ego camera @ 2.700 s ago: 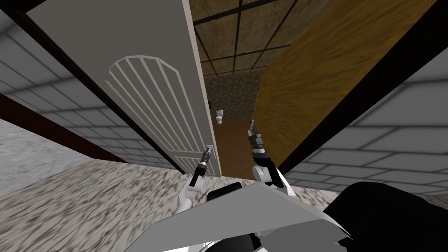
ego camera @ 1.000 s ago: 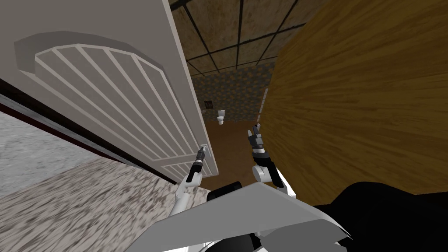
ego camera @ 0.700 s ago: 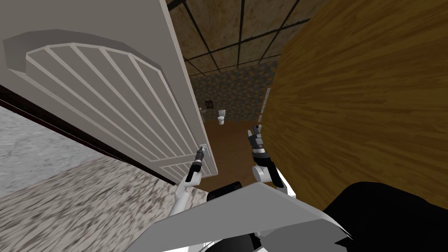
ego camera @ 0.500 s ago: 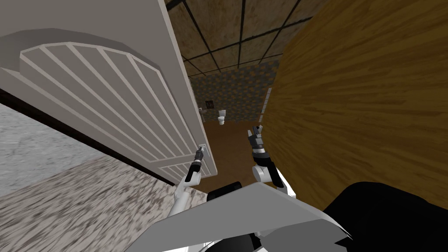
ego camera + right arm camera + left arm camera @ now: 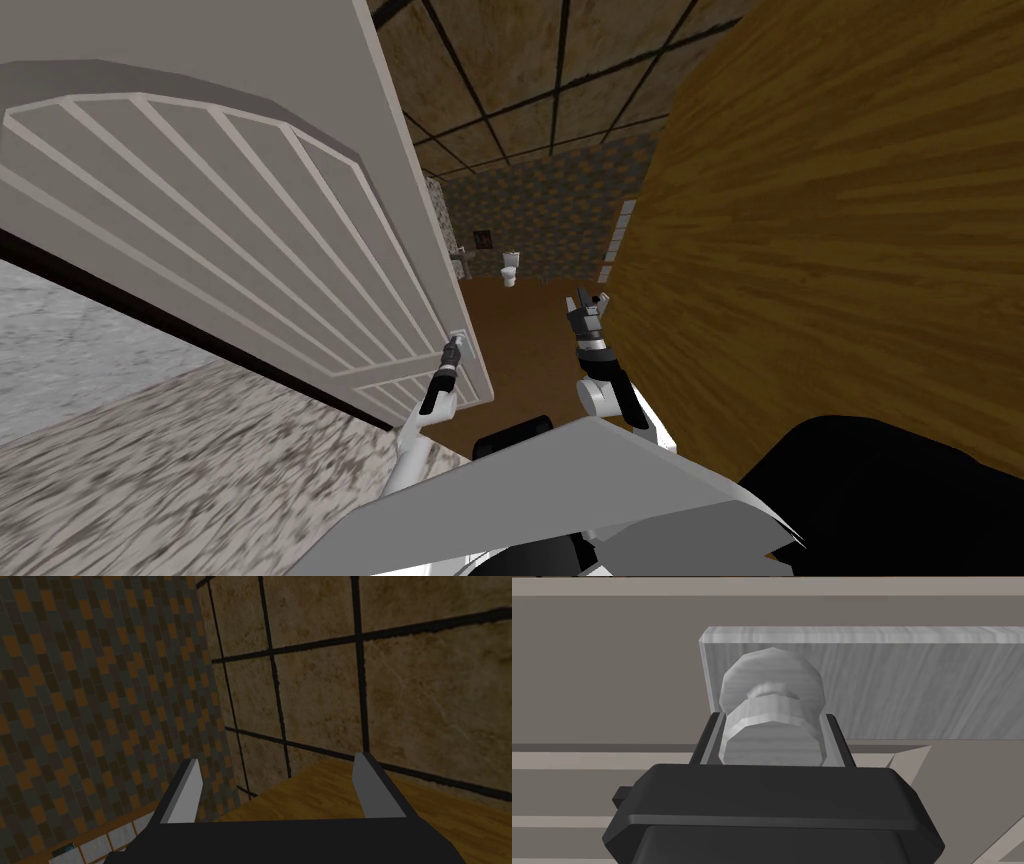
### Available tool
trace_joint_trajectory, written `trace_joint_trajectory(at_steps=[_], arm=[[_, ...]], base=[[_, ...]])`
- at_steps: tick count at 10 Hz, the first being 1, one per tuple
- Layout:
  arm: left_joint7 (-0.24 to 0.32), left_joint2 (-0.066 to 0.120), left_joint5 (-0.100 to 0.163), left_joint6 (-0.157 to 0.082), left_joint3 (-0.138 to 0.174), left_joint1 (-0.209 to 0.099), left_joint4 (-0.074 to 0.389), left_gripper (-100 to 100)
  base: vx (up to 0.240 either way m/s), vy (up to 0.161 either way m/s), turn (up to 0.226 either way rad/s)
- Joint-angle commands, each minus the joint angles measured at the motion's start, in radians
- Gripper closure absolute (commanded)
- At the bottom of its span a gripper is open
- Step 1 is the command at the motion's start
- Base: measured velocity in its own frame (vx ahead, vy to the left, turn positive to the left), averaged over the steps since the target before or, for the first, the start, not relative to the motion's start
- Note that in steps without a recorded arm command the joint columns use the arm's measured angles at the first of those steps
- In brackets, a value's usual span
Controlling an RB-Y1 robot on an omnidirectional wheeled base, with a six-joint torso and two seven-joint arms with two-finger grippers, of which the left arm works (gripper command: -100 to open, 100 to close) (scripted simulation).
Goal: Push the door open
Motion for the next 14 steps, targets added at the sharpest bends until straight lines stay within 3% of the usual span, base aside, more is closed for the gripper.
trace_joint_trajectory(at_steps=[1, 4, 5, 14], arm=[[-0.007, -0.001, 0.003, -0.013, 0.03, -0.018, 0.018, 100], [-0.015, -0.009, 0.005, -0.011, 0.058, -0.027, 0.03, 100], [-0.013, -0.005, 0.005, -0.013, 0.053, -0.022, 0.031, 100], [-0.032, 0.018, 0.02, -0.017, 0.15, -0.034, 0.049, 100]], base=[[0.164, -0.14, 0.077], [0.158, -0.117, 0.055], [0.069, -0.041, 0.03], [0.184, -0.061, 0.051]])
